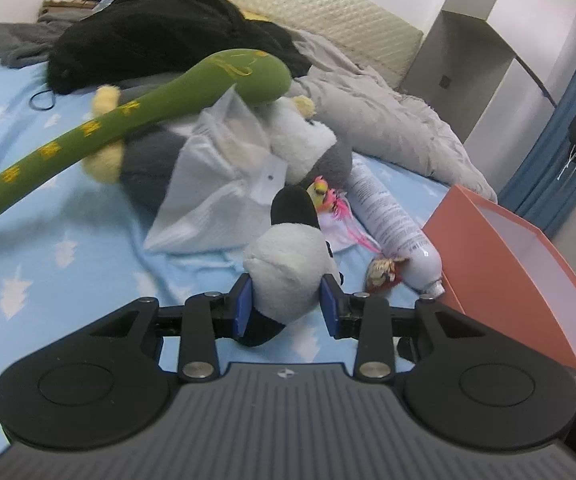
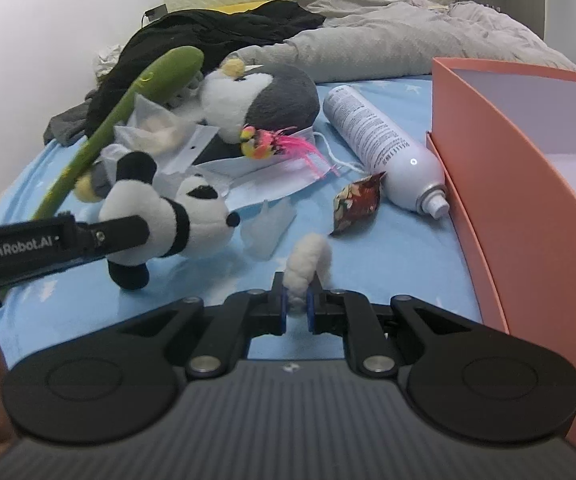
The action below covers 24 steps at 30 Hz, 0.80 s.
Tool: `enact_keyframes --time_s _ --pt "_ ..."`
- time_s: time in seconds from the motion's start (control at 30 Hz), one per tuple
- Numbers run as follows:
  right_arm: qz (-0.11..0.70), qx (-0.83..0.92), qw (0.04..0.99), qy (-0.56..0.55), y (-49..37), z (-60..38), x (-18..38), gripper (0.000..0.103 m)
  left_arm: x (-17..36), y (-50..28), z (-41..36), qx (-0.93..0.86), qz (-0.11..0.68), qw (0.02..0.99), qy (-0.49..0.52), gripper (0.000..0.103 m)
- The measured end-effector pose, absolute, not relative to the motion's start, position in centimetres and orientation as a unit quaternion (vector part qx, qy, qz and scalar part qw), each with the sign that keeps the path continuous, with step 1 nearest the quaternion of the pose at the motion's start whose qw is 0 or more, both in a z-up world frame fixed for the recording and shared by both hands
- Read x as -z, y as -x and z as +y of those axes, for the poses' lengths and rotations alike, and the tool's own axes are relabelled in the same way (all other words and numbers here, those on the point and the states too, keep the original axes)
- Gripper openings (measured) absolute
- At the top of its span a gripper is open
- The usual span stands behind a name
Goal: Organize soft objects
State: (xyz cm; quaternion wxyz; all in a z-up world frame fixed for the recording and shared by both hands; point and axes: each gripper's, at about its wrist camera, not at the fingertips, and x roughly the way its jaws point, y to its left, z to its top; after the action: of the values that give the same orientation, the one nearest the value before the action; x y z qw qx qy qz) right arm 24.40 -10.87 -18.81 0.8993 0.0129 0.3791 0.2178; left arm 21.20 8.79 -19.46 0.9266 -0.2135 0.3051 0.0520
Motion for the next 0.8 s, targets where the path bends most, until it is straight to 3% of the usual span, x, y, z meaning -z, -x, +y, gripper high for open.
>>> enact_keyframes --time_s 0.33,0.6,0.67,0.8 --pt "0.411 -0.258 0.872 -0.064 -19.0 -10.5 17.0 0.012 17.3 -14.4 8.6 -0.067 0.325 0.916 0.224 0.041" --pt "0.464 -0.254 0.846 -0.068 -16.0 -11.4 18.6 0.015 19.0 -10.8 7.8 -0.067 0.365 0.897 0.241 0.042" --pt "0.468 -0.243 0.848 -0.054 -15.6 -11.8 18.6 0.02 19.1 -10.5 7.7 -0.068 0.365 0.896 0.242 0.041" --pt "0.467 -0.224 0.854 -0.034 -16.1 -12.8 18.4 0.052 19.1 -10.5 7.5 -0.067 0.366 0.897 0.238 0.041"
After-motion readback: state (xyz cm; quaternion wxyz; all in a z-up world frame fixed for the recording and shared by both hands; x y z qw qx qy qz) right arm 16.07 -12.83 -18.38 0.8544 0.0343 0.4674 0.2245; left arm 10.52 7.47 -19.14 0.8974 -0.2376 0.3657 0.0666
